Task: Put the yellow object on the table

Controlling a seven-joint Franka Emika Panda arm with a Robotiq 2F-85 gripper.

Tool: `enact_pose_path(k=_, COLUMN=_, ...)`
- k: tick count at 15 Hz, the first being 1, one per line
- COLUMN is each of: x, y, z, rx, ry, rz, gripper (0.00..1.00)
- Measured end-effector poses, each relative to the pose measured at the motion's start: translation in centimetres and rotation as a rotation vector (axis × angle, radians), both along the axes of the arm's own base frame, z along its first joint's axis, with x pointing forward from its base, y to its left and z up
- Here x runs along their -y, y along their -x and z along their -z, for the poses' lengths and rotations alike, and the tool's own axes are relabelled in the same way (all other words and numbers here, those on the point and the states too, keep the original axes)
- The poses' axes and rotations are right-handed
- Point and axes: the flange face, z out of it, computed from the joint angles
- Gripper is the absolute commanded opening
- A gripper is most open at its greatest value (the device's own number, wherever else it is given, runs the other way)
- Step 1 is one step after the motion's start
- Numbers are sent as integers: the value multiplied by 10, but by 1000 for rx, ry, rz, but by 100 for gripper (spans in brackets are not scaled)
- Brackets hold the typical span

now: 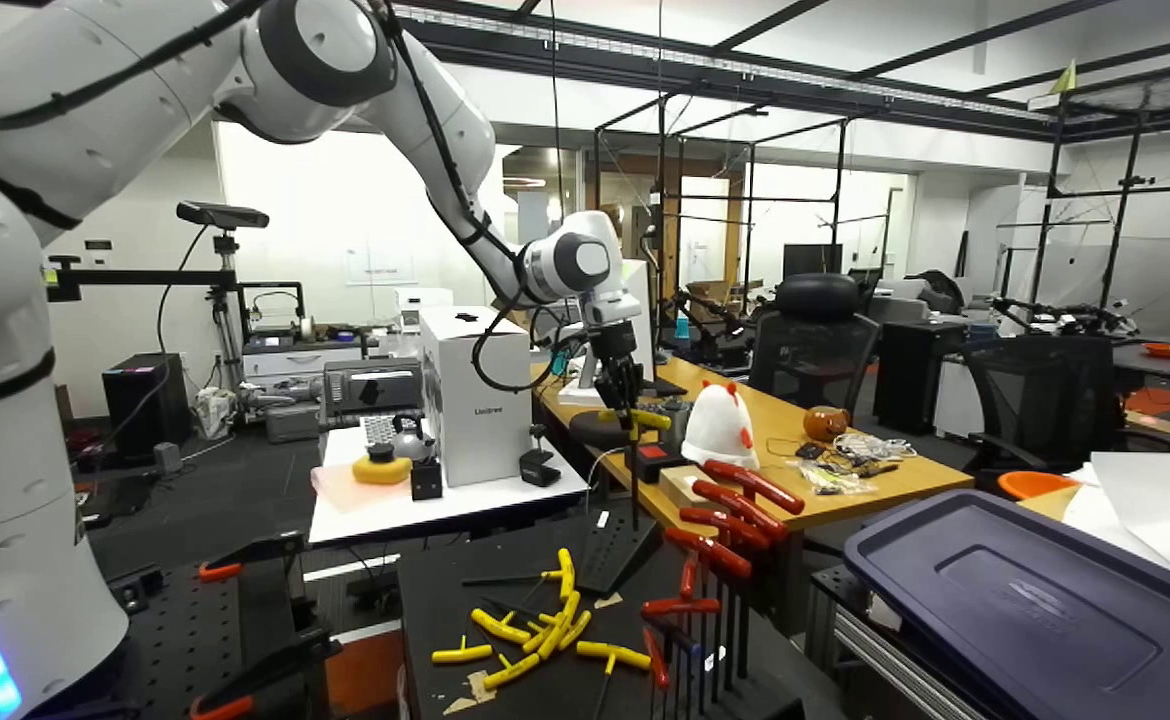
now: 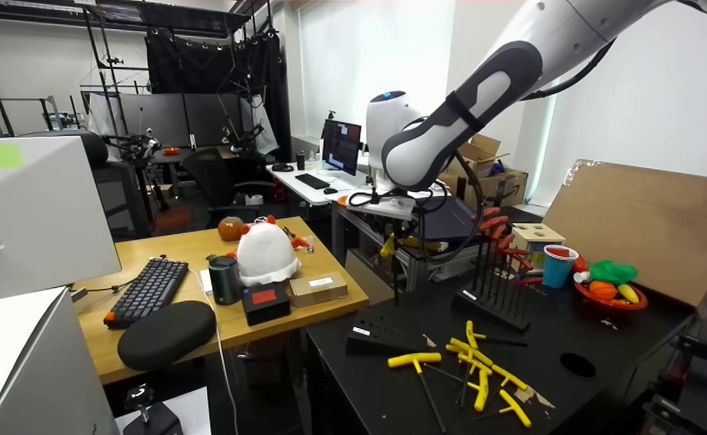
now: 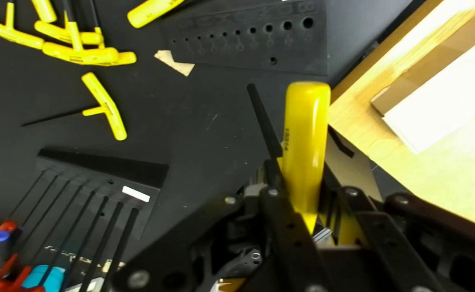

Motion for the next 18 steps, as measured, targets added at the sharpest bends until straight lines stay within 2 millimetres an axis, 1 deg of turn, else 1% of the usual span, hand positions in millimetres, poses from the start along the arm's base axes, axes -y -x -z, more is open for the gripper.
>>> enact_pose_path(k=3, x=39, y=16, z=26, rx=-78, ry=21, rz=63, gripper=6)
enact_pose_path(k=5, x=61, y=26, z=38, rx=-122, ry=47, rz=118, gripper=6)
enact_pose_path(k=6, x=70, y=30, z=42, rx=-140, ry=64, rz=141, gripper=6)
enact_pose_path(k=8, x=79, y=35, z=46, rx=-164, ry=100, rz=171, gripper=6)
enact_pose_path(k=11, x=75, y=43, z=48, rx=-221, ry=130, rz=180, gripper=6)
enact_pose_path(k=18, x=44, y=74, z=44, rx=-437, ry=167, rz=179, gripper=6)
